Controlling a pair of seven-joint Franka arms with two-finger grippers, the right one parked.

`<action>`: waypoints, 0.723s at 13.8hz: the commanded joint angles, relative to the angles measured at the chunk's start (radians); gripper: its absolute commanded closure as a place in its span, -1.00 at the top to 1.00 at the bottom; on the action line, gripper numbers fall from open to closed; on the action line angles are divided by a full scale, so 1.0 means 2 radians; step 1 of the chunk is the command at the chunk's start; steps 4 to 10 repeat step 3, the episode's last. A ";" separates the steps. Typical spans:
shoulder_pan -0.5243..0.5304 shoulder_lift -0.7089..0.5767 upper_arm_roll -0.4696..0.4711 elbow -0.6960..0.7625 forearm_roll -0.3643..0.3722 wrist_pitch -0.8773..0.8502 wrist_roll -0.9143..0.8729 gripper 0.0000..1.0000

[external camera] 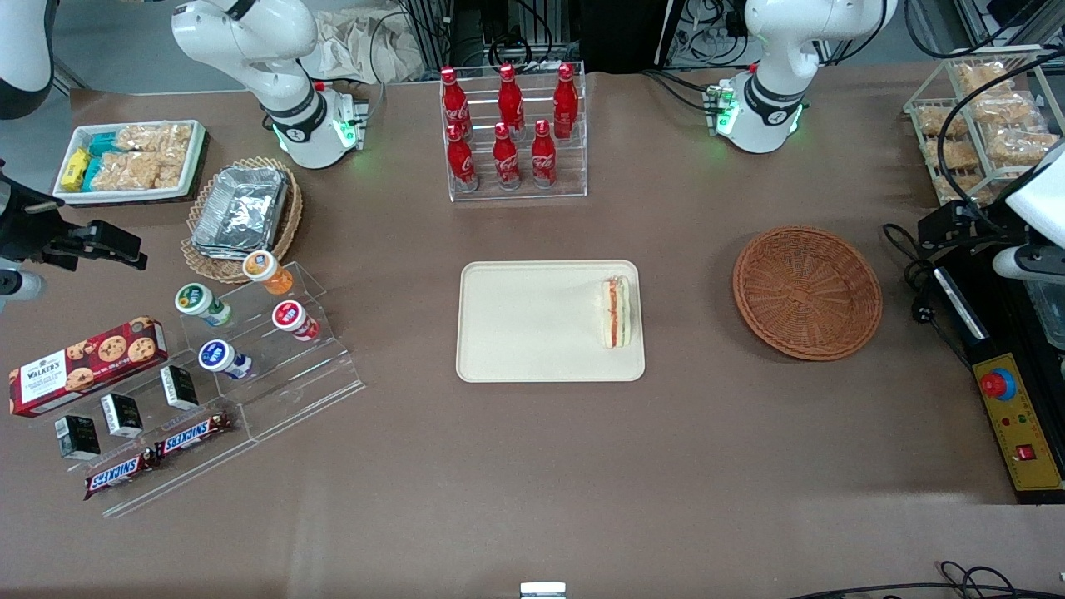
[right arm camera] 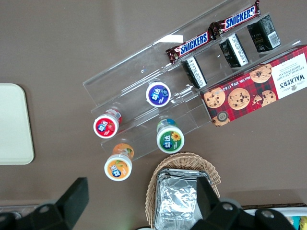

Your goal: Place sandwich from basket to tray

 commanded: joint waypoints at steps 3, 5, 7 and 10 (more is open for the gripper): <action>0.000 -0.004 0.002 -0.001 -0.004 -0.010 0.000 1.00; 0.000 -0.004 0.002 -0.001 -0.004 -0.010 0.000 1.00; 0.000 -0.004 0.002 -0.001 -0.004 -0.010 0.000 1.00; 0.000 -0.004 0.002 -0.001 -0.004 -0.010 0.000 1.00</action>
